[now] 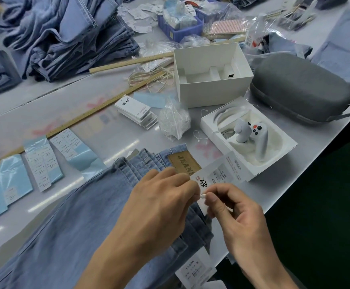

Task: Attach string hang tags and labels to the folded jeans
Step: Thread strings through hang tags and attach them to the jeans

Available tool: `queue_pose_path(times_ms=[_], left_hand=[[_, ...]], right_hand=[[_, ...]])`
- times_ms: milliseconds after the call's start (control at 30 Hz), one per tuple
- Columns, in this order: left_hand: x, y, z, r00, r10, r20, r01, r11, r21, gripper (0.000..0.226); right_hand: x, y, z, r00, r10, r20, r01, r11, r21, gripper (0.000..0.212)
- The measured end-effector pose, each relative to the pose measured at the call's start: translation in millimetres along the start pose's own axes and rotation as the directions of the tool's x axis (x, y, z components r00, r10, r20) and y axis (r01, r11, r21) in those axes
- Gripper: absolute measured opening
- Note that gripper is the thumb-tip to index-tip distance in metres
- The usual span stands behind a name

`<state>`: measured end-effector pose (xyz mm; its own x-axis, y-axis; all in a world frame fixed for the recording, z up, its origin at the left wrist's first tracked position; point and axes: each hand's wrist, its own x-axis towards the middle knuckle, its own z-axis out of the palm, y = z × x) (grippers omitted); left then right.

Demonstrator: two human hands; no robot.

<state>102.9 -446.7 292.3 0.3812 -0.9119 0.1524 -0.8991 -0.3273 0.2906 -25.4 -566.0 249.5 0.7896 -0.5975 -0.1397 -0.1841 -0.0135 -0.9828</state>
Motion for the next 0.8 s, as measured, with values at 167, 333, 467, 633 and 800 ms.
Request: queue_pose_path(times_ms=[167,333,467,633,800], left_hand=[[2,-1,4,0.999,0.025,-0.041,-0.025,1.0,-0.004,0.014],[1,-16,17,0.991,-0.102,-0.09,0.055,0.907,-0.418,0.007],[2,-23,29,0.985,-0.145,-0.094,0.064,0.811,-0.582,0.011],[2,-26,35,0.981,-0.135,-0.142,0.023,0.798,-0.602,0.007],[-14,-34,29,0.888,-0.326,-0.325,0.048,0.768,-0.638,0.009]], right_hand=[[0,-1,-1,0.998,-0.064,-0.01,0.062,0.99,-0.128,0.015],[3,-6,-10,0.996,-0.071,0.05,0.08,0.979,-0.189,0.014],[3,-5,-6,0.998,-0.059,0.024,0.062,0.989,-0.134,0.009],[1,-9,2,0.995,-0.062,-0.079,0.052,0.991,-0.125,0.015],[12,-33,23,0.888,-0.459,-0.023,0.408,0.811,-0.42,0.027]])
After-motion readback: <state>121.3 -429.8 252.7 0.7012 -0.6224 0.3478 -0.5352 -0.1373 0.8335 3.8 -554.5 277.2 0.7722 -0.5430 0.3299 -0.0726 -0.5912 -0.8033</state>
